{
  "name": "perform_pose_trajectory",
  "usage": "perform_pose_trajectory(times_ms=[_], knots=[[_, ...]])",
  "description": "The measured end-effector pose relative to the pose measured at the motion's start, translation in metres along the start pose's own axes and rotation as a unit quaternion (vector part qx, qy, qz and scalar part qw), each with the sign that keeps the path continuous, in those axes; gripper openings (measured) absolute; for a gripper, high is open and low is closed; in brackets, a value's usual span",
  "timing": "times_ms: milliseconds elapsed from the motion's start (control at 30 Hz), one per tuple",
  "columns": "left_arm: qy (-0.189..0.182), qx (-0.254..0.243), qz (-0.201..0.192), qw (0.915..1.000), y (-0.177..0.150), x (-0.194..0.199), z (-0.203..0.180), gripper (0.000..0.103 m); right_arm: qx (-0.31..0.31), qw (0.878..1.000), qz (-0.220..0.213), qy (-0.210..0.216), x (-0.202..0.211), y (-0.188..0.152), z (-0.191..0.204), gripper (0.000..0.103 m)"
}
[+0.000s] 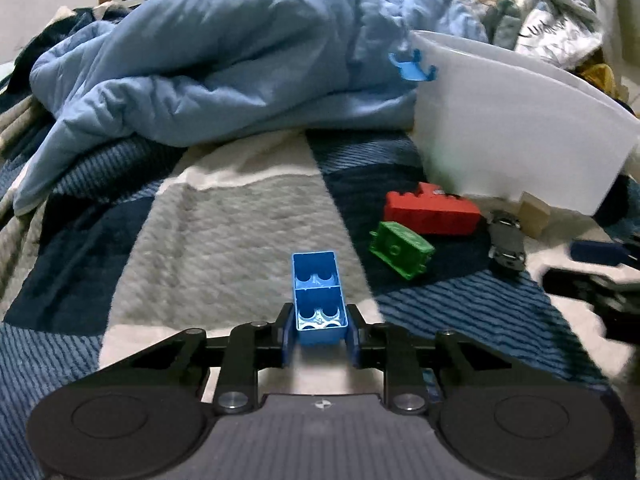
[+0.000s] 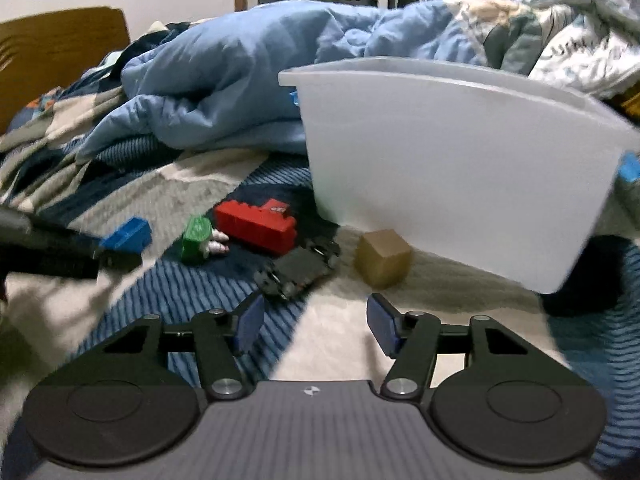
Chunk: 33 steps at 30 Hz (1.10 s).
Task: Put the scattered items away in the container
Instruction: 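Grasp the blue Lego brick with the left tool while the right tool grasps the black toy car, then carry the blue brick and black car over the bin and release both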
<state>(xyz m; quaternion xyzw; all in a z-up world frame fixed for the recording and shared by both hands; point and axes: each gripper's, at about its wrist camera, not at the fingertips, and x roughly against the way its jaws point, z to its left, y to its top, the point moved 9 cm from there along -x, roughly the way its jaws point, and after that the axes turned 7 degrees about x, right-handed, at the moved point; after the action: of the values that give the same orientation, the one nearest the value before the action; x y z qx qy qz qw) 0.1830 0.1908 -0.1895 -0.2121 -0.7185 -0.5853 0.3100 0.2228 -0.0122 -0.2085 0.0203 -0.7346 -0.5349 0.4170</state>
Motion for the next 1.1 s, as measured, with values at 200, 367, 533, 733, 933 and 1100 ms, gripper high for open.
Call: perform_pose_trajectory(times_ms=[200, 367, 533, 733, 933, 1100], knots=[[-0.012, 0.004, -0.001, 0.9999, -0.006, 0.004, -0.011, 0.029, -0.088, 0.996, 0.029, 0.013, -0.038, 0.01, 0.001, 0.063], [-0.017, 0.008, -0.004, 0.9998, -0.004, 0.008, -0.013, 0.029, -0.06, 0.998, 0.031, 0.0, -0.048, 0.013, 0.004, 0.033], [-0.024, -0.006, -0.005, 0.9997, -0.005, 0.014, -0.025, 0.027, -0.002, 1.0, 0.019, -0.015, -0.028, 0.005, 0.006, 0.033], [-0.032, -0.012, -0.01, 0.9994, -0.008, 0.025, -0.044, 0.027, 0.053, 0.998, 0.011, -0.036, 0.001, -0.005, 0.008, 0.033], [-0.025, -0.006, -0.012, 0.9996, -0.015, 0.032, -0.048, 0.027, 0.051, 0.998, 0.006, -0.041, 0.028, -0.015, 0.001, 0.033], [-0.033, -0.024, -0.026, 0.9988, -0.008, 0.051, -0.066, 0.027, 0.052, 0.997, -0.012, -0.06, 0.049, -0.01, -0.011, 0.033]])
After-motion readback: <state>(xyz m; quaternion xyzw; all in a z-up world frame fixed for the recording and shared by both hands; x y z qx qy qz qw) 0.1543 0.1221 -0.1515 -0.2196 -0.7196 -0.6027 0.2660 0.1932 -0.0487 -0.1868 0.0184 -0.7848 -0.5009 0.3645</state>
